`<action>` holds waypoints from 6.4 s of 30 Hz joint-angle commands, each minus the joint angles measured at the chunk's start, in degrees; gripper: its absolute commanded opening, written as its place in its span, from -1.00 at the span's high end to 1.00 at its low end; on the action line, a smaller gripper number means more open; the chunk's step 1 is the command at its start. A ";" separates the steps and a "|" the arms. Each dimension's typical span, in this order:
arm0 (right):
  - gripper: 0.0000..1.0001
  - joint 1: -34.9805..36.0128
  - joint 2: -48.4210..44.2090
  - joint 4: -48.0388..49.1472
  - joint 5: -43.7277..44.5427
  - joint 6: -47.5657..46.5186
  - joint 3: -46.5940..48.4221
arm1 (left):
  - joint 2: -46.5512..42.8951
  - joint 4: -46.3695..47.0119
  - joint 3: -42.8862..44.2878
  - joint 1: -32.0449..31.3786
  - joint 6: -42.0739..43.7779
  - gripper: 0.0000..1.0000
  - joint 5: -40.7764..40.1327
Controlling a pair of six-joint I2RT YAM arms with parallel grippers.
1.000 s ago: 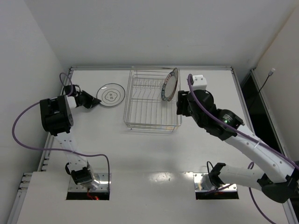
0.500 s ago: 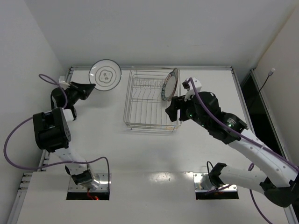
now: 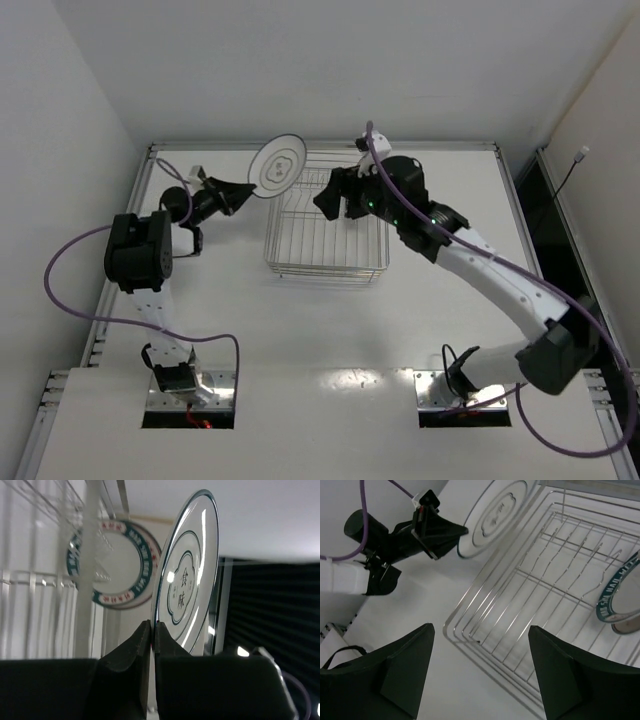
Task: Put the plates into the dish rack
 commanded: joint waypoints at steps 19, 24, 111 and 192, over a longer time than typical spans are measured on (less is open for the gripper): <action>0.42 -17.50 17.18 32.78 -28.62 27.98 0.18 | -13.76 18.03 1.32 -16.69 16.27 1.00 6.76; 1.00 -18.55 14.20 21.30 -22.84 24.56 0.18 | -13.25 17.41 1.92 -15.38 16.97 0.78 7.28; 1.00 -13.54 37.65 3.60 11.46 -31.17 36.13 | -14.47 -39.90 7.47 -4.47 49.40 -1.00 -7.39; 1.00 -13.54 39.85 4.92 12.07 -34.34 35.34 | -13.42 -39.90 7.99 -4.47 48.88 -1.00 -6.86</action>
